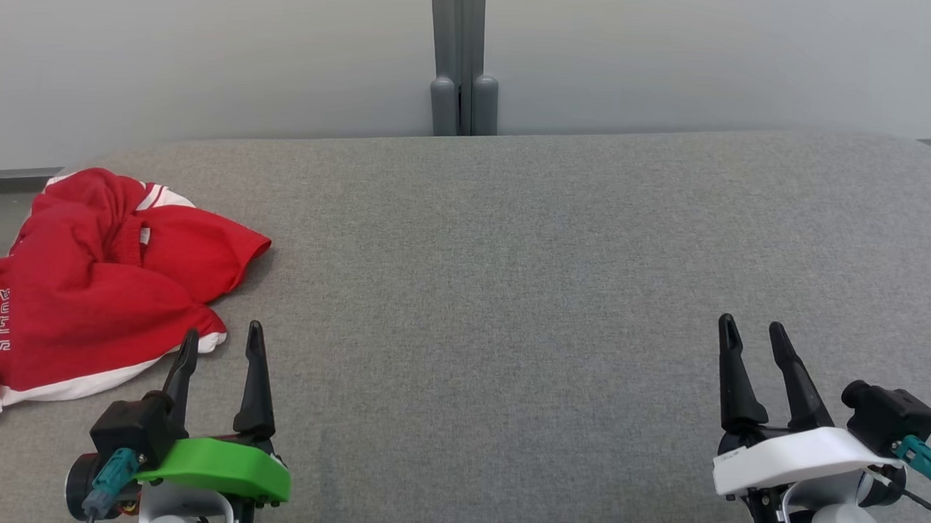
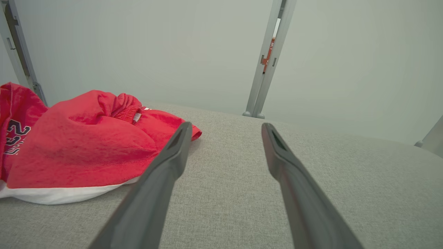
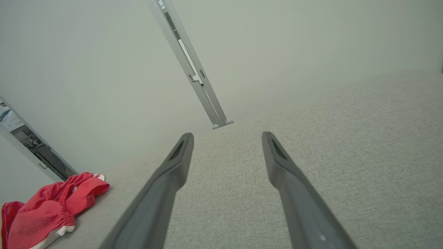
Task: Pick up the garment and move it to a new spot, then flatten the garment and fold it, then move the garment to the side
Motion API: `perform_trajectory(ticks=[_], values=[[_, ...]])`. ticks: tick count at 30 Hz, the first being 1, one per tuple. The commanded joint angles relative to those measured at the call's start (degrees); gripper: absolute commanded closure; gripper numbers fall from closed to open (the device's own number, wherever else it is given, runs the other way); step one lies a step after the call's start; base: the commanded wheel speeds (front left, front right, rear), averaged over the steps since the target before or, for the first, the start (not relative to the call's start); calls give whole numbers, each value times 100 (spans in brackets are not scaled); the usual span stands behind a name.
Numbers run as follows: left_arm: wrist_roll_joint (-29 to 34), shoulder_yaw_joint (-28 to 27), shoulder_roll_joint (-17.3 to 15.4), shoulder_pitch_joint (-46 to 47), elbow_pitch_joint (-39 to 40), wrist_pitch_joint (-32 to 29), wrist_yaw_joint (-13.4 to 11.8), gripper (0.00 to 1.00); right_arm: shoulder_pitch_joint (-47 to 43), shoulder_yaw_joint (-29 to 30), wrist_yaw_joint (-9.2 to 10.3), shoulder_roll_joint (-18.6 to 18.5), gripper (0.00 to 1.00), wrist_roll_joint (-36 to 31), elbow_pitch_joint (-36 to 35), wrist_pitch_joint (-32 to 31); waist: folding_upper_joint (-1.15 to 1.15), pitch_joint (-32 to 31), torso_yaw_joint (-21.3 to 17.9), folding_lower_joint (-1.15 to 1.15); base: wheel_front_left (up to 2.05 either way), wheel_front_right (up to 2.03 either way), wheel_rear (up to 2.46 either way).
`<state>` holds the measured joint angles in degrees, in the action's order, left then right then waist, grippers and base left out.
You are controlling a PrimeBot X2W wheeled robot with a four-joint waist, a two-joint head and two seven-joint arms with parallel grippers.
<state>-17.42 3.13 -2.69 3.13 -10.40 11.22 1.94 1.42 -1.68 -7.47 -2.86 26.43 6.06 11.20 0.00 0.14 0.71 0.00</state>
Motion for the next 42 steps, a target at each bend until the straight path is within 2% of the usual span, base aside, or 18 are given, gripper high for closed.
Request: perform_trajectory(ticks=[1, 13, 31, 42], values=[[138, 9, -54, -3, 34, 53, -26, 0, -25, -19, -3, -19, 0, -150, -64, 57, 0, 0, 2, 0, 0, 0, 0], [659, 92, -54, -11, -23, 193, -31, 0, -38, -71, -3, -21, 0, -734, -75, 196, 0, 13, 19, 0, 0, 0, 0], [1127, 198, -45, -12, -217, 376, 38, 0, -130, -72, -3, -28, 0, -1475, -99, 386, 0, -21, 43, 0, 0, 0, 0], [1131, 246, -62, 97, -559, 395, 16, 0, -147, -56, -3, -30, 0, -1447, 7, 405, 0, -69, 74, 0, 0, 0, 0]])
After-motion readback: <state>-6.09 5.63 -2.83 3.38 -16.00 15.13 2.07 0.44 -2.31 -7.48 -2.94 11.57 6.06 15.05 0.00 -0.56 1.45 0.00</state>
